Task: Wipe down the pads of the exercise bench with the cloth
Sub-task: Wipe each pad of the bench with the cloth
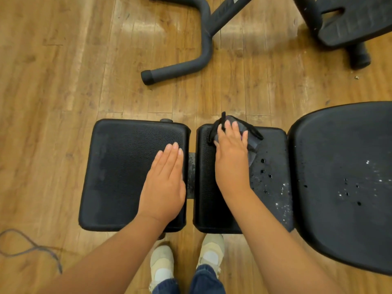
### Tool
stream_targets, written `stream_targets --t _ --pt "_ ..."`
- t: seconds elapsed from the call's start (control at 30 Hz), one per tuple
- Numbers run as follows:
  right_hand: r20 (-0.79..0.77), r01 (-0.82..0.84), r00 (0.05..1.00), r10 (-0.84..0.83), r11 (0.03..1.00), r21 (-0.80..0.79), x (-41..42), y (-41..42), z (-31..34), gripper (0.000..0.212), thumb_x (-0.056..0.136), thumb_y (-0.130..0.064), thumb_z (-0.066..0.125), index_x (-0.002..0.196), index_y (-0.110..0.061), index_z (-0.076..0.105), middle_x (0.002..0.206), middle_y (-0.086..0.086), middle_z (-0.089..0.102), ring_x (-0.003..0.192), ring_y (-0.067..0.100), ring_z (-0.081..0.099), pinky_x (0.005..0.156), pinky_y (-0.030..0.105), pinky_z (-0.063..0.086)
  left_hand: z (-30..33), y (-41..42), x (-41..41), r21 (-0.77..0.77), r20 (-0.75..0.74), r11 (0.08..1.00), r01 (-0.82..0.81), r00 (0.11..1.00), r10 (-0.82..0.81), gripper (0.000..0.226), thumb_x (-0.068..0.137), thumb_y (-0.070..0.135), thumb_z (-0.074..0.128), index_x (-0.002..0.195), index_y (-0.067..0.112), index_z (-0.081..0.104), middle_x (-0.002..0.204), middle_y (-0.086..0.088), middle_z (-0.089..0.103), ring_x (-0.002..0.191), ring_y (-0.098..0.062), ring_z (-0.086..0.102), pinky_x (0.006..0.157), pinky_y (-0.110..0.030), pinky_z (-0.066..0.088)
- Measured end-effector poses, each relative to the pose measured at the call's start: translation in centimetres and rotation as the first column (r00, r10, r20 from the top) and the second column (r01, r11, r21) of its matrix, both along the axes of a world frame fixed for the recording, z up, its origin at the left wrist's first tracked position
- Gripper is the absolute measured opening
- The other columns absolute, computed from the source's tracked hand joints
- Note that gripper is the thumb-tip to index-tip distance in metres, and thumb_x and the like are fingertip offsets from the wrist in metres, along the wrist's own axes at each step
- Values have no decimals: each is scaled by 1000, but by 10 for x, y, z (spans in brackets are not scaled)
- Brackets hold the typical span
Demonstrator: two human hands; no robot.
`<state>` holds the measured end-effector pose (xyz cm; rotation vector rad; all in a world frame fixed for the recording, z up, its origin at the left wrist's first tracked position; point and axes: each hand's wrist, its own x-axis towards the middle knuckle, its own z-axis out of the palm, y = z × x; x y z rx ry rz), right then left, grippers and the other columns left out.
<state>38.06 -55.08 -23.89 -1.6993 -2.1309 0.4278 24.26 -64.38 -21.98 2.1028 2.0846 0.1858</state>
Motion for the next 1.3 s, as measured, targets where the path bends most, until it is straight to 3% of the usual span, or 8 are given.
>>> stream_targets --t 0.23,0.3,0.37,0.43,0.63,0.8,1.0,1.3 --pt "-7 -109 994 109 994 -28 28 -99 5 60 74 13 56 131 -1 44 141 19 41 136 29 26 112 46 11 0 0 0 -6 -20 1000 8 1000 -8 52 91 13 31 138 -7 38 146 -22 38 139 -31 30 117 -40 15" --pt "0 -133 991 133 990 -54 38 -130 3 70 73 11 56 137 -6 34 147 14 32 138 25 20 113 44 10 1 -1 0 -13 -24 1000 11 1000 -11 52 92 15 30 139 -7 37 146 -22 38 139 -31 30 117 -40 14" --pt "47 -187 981 190 981 -57 50 -156 2 56 88 0 39 142 -8 25 154 9 14 142 23 7 114 43 7 2 -1 0 -20 -27 1000 8 1000 -8 53 92 16 27 139 -7 37 146 -22 37 139 -31 29 117 -39 13" --pt "76 -219 971 227 970 -106 64 -171 2 42 97 -10 15 134 -6 34 149 10 29 142 20 6 113 42 9 2 -1 1 -26 -26 1000 7 1000 -7 54 92 18 26 139 -6 36 147 -22 37 139 -30 28 117 -38 12" --pt "75 -228 969 236 968 -105 74 -161 11 52 101 -19 4 126 -3 46 131 16 53 134 22 22 110 42 16 0 0 2 -15 -28 1000 3 1000 -3 54 93 18 25 139 -7 35 147 -22 36 140 -30 28 117 -40 13" --pt "-1 -107 994 107 992 -71 64 -138 9 47 85 4 35 130 -5 44 137 14 46 135 23 29 112 42 16 0 0 2 -15 -31 1000 -1 1000 0 54 91 16 25 139 -6 36 147 -22 36 140 -31 28 116 -41 15" --pt "53 -35 998 37 998 -54 51 -79 6 44 87 -6 33 128 -1 49 136 18 48 133 28 34 110 47 18 1 0 2 -8 -30 1000 3 1000 -4 53 92 16 27 139 -7 37 146 -22 37 139 -31 30 115 -42 17" --pt "38 23 999 -23 1000 -2 35 -3 0 42 84 9 54 126 6 51 137 24 44 134 35 33 112 50 14 0 -1 1 -8 -20 1000 -4 1000 4 53 91 15 28 140 -5 36 147 -20 36 140 -30 28 116 -41 15"
